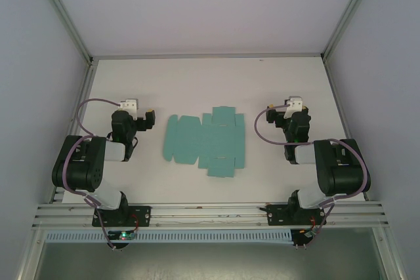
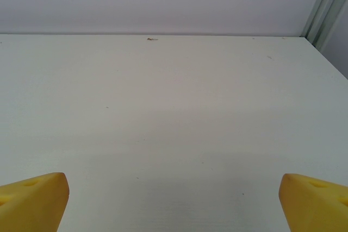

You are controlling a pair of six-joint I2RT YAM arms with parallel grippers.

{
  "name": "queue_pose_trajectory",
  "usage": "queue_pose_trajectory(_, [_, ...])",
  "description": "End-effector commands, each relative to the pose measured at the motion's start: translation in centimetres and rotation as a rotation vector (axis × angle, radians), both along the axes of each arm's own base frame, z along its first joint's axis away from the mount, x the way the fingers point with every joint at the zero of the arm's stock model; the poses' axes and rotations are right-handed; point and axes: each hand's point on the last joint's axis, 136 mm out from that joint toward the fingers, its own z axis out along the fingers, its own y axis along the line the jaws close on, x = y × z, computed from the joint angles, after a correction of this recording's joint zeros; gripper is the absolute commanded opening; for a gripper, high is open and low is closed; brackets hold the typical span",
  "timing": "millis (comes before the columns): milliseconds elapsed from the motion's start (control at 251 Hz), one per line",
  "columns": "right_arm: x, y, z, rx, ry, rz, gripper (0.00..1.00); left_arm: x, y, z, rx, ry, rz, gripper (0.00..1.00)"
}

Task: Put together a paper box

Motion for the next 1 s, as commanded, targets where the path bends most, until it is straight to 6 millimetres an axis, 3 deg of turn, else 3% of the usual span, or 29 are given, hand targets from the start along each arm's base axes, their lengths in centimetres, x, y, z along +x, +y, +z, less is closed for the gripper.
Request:
queue_pose_trajectory(0, [-0.1, 0.1, 2.2, 0.001, -0.043, 0.011, 0.98, 0.1, 1.0, 1.0, 0.004, -0.003, 0.037, 1.0])
queue_pose_trajectory(243, [-1.3, 0.0, 7.3, 0.053, 0.003, -0.031, 0.98, -1.5, 0.5, 6.6, -0.093, 0.034, 0.055, 1.0])
queue_pose_trajectory(347, [-1.8, 2.1, 8.4, 0.101, 0.07, -0.004, 0.98, -3.2, -0.1, 8.2, -0.207, 0.09, 0.074, 1.0])
queue_pose_trajectory(435, [-2.6, 4.7, 8.0, 0.188, 0.198, 0.021, 0.89, -4.9, -1.2, 8.3, -0.335, 0.199, 0.084, 1.0])
queue_pose_trajectory(539, [-4.0, 10.1, 6.7, 0.268, 0.378, 0.146, 0.79, -6.9, -3.6, 7.4, -0.477, 0.314, 0.056, 1.0])
queue_pose_trajectory(666, [-6.4, 15.3, 2.1, 0.304, 0.6, 0.208, 0.61, -8.9, -5.6, 5.0, -0.484, 0.475, 0.021, 1.0])
queue_pose_trajectory(782, [-7.8, 18.7, -2.0, 0.34, 0.759, 0.266, 0.47, -9.2, -7.4, 3.8, -0.495, 0.545, -0.036, 1.0])
queue_pose_trajectory(854, [-7.8, 19.2, -4.3, 0.353, 0.803, 0.248, 0.39, -9.1, -8.6, 2.9, -0.523, 0.583, -0.081, 1.0])
queue_pose_trajectory(994, [-7.2, 18.8, -7.9, 0.324, 0.876, 0.212, 0.38, -8.9, -10.4, 1.1, -0.53, 0.67, -0.161, 1.0])
